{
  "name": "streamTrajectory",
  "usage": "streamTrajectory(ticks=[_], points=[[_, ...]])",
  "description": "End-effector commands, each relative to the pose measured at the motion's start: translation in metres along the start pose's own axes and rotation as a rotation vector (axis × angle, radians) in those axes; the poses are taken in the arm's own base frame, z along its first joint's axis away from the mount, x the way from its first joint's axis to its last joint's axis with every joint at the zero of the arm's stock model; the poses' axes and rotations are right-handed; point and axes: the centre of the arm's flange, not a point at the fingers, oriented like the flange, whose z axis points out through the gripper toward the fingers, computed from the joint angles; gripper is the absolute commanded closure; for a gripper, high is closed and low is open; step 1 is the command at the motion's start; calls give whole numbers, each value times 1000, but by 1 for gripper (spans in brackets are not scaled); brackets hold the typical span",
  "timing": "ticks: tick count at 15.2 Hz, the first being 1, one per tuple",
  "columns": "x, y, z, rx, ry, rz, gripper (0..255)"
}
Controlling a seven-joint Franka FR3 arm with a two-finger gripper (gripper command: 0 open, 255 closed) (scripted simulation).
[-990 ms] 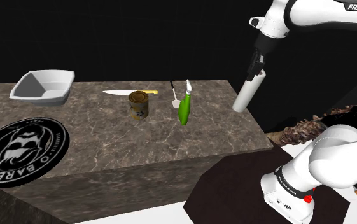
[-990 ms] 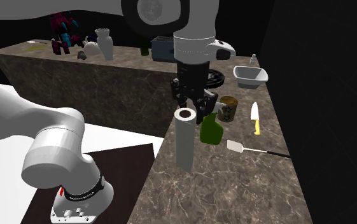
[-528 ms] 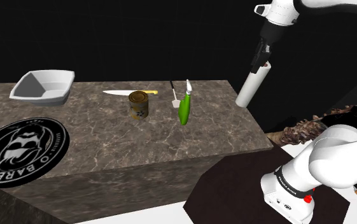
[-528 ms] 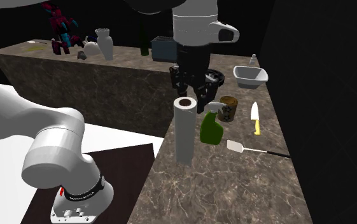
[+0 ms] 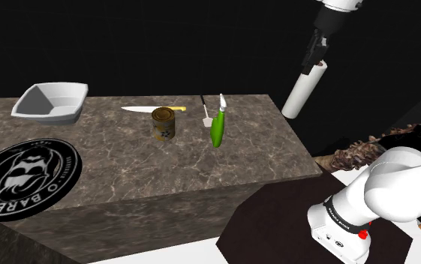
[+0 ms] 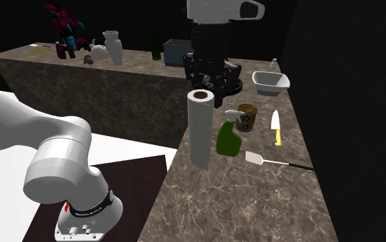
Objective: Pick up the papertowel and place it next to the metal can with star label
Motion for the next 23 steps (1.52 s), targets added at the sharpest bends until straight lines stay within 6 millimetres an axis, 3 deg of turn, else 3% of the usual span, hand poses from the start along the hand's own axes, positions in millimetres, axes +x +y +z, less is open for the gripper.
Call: streamTrajectory(ticks=[1, 10, 23], points=[[0, 0, -11, 0, 0, 0, 255], [-1, 1, -57, 0, 0, 0, 255], [140, -97, -62, 0, 0, 0, 255]])
